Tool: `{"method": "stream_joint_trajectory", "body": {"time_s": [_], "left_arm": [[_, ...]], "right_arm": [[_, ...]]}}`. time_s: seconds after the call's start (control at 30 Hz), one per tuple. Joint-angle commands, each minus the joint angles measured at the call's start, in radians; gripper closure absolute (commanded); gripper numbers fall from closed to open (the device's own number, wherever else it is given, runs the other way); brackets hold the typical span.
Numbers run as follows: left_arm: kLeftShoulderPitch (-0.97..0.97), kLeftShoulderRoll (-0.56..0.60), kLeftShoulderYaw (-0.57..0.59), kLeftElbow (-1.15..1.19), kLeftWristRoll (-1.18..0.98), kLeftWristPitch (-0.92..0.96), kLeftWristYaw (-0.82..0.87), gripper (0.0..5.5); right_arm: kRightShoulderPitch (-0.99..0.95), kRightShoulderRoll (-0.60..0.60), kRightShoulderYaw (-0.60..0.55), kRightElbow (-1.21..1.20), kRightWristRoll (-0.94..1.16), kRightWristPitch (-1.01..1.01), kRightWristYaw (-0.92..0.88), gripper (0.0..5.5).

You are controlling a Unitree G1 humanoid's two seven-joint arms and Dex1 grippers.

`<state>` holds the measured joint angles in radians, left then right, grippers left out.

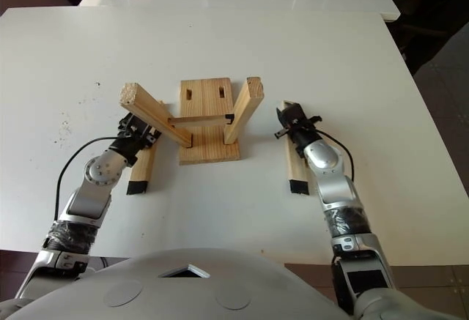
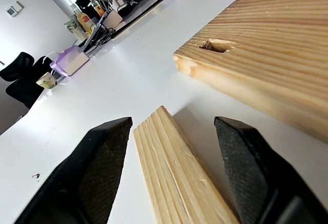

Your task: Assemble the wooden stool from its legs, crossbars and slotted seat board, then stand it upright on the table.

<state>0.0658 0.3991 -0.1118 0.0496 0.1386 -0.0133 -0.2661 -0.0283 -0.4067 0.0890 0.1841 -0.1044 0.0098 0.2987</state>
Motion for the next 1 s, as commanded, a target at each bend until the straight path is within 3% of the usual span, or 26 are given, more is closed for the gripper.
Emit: {"method": "stream_joint_trajectory", "body": {"time_s": [0.03, 0.23, 0.53, 0.73, 1.0], "left_arm": [[0.079, 0.001, 0.031, -0.011, -0.072, 0.065, -0.061, 2.51], [-0.085, -0.059, 0.082, -0.130, -0.175, 0.103, -0.055, 2.51], [-0.194, -0.012, 0.118, -0.167, -0.195, 0.117, -0.114, 2.51], [-0.140, -0.030, -0.024, -0.266, -0.225, 0.142, -0.243, 2.51], [-0.129, -0.057, -0.161, -0.382, -0.251, 0.255, -0.313, 2.51]], "right_arm": [[0.073, -0.015, -0.002, -0.064, 0.016, 0.051, 0.045, 4.26], [0.027, 0.010, 0.023, -0.251, 0.049, 0.113, 0.090, 4.26], [0.081, -0.116, 0.017, -0.446, 0.053, 0.223, 0.233, 4.26], [0.174, -0.241, 0.101, -0.636, 0.104, 0.327, 0.434, 4.26], [0.235, -0.295, 0.218, -0.692, 0.123, 0.416, 0.539, 4.26]]}}
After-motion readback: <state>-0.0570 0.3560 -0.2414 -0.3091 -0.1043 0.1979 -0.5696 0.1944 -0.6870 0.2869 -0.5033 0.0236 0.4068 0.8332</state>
